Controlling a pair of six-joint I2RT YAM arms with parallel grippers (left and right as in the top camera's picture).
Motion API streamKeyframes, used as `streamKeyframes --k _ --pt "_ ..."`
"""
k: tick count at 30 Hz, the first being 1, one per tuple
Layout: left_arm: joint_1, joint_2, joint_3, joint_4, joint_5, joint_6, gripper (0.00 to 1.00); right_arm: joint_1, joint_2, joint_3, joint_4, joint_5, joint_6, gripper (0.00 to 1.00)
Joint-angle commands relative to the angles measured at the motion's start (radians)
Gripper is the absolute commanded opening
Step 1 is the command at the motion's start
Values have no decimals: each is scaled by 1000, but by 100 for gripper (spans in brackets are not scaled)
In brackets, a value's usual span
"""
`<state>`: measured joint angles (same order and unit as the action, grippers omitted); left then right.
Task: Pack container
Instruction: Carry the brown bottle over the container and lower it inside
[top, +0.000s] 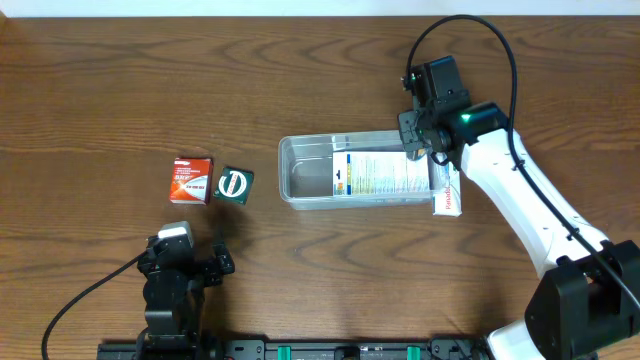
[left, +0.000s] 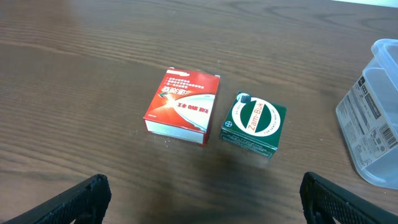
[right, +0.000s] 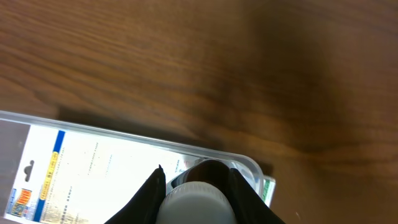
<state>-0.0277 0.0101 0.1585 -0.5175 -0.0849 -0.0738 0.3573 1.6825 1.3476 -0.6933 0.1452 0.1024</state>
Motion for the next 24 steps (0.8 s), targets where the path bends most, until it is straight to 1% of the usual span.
streamKeyframes --k 1,8,18,24 --pt "5 -6 -7 -1 -2 10 98 41 -2 31 32 -30 3 22" --pt "5 -6 -7 -1 -2 10 98 156 -2 31 80 -52 -58 22" --pt "5 -6 -7 -1 -2 10 98 348 6 31 142 -82 -58 22" --pt "5 -6 -7 -1 -2 10 98 410 95 31 193 -82 -55 22"
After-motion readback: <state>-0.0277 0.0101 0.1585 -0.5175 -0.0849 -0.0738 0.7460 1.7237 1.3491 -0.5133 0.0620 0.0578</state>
